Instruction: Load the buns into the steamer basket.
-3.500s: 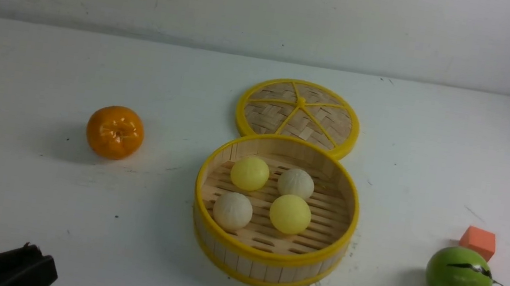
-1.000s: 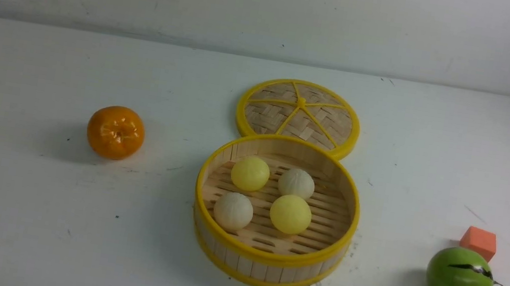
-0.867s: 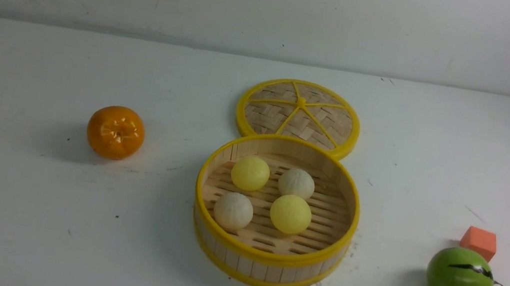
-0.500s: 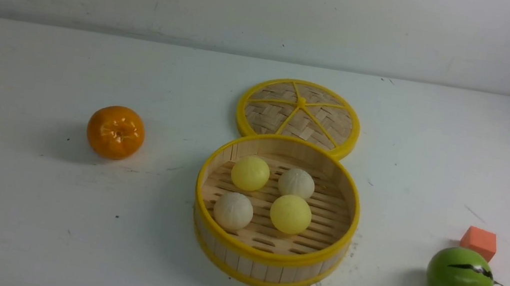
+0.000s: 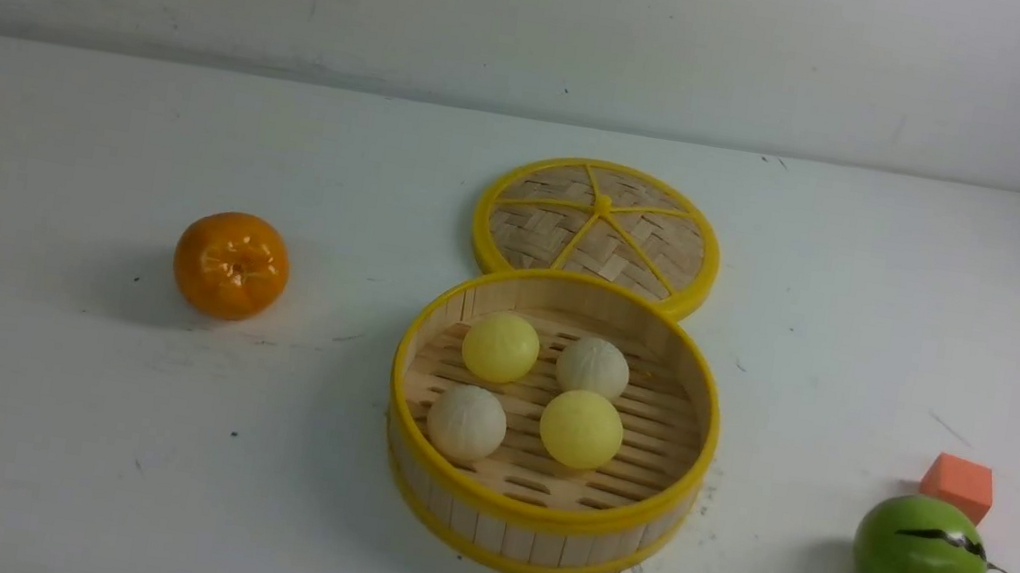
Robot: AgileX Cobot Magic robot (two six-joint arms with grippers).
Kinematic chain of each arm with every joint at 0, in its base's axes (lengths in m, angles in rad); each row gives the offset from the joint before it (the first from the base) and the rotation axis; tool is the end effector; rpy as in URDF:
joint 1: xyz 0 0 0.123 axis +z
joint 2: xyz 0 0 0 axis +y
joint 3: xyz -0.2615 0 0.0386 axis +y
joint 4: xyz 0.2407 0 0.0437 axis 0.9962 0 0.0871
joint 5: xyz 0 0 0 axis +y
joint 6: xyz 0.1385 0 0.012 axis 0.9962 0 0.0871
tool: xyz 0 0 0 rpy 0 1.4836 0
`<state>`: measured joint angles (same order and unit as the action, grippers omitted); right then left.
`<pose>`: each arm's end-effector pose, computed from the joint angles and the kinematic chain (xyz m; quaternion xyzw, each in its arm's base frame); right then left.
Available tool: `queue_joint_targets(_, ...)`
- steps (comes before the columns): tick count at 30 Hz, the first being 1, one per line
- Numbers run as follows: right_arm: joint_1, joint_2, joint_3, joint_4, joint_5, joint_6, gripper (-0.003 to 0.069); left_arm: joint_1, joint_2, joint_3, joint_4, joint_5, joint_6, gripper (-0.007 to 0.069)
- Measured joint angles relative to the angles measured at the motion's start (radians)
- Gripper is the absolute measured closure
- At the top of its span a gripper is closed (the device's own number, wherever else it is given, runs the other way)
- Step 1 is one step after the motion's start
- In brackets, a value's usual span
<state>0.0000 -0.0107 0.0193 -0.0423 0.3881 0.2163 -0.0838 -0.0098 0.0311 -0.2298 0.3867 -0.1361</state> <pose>0.1115 -0.0022 0.1580 0.0761 0.8039 0.0457 0.5880 0.1101 -0.0213 0.1550 -0.0819 0.8038 -0.1604 0.5671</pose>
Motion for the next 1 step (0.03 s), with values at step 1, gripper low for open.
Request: queue_joint_targets(1,0.000,0.000,0.000,0.000,0.000,0.000,0.0619,0.000,0.000,0.000,0.000,0.000,0.000,0.0636)
